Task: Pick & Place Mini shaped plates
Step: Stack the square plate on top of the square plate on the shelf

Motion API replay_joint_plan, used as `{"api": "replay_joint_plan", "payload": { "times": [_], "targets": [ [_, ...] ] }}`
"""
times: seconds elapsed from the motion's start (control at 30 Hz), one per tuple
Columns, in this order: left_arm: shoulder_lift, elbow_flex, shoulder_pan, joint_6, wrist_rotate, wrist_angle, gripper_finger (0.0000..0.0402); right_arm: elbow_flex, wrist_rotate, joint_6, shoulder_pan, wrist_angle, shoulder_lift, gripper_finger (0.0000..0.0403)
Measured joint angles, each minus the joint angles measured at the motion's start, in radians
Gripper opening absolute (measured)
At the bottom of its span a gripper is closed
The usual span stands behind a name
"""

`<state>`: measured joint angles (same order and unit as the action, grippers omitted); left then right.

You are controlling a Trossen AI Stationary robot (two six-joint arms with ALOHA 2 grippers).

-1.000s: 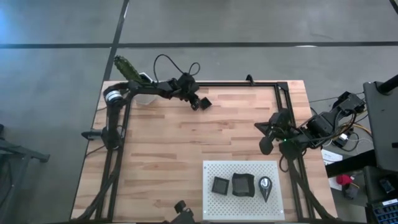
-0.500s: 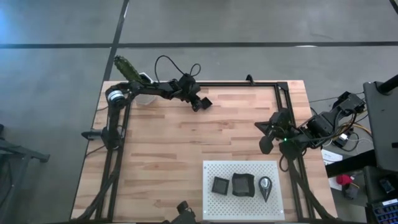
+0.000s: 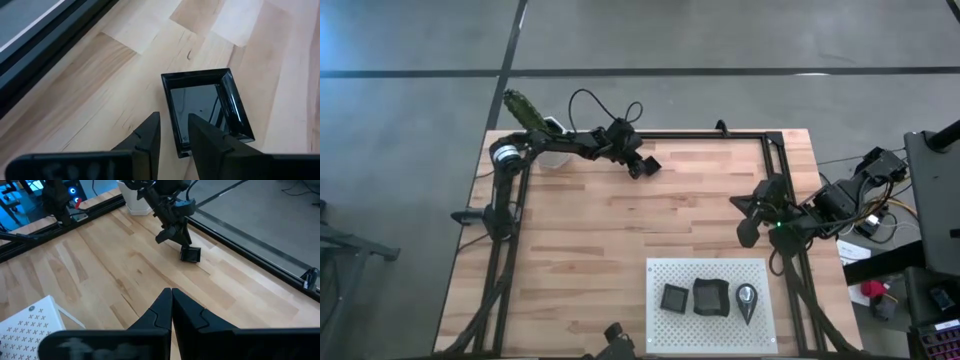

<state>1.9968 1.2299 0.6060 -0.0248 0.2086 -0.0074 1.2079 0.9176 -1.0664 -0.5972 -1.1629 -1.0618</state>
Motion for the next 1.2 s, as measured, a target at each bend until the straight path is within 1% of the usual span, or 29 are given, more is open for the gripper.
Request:
{"api": "replay_joint_plan", "payload": {
  "times": [0.23, 0.57, 0.67, 0.8, 0.83, 1.03, 1.2],
  "targets": [
    [0.000, -0.006, 0.000, -0.007, -0.007, -0.001, 0.0092, 0.000, 0.000, 0.000, 0.000, 0.000, 0.000, 0.0008],
    [0.035, -0.005, -0.012, -0.010, -0.003, 0.005, 0.0091, 0.000, 0.000, 0.000, 0.000, 0.002, 0.000, 0.0008],
    [0.035, -0.002, -0.012, -0.010, -0.003, 0.003, 0.0075, 0.000, 0.000, 0.000, 0.000, 0.001, 0.000, 0.0008],
    [0.035, 0.004, -0.013, -0.001, -0.003, 0.000, 0.0017, 0.000, 0.000, 0.000, 0.000, 0.001, 0.000, 0.0008],
    [0.035, 0.006, -0.013, -0.001, -0.001, -0.001, 0.0010, 0.000, 0.000, 0.000, 0.000, 0.001, 0.000, 0.0008],
    [0.008, 0.012, -0.013, 0.000, -0.005, -0.010, 0.0002, 0.000, 0.000, 0.003, 0.000, 0.001, 0.000, 0.0008],
    [-0.087, 0.011, -0.016, 0.005, -0.012, -0.076, 0.0001, 0.000, -0.001, 0.004, 0.000, 0.000, 0.000, 0.0008]
  ]
}}
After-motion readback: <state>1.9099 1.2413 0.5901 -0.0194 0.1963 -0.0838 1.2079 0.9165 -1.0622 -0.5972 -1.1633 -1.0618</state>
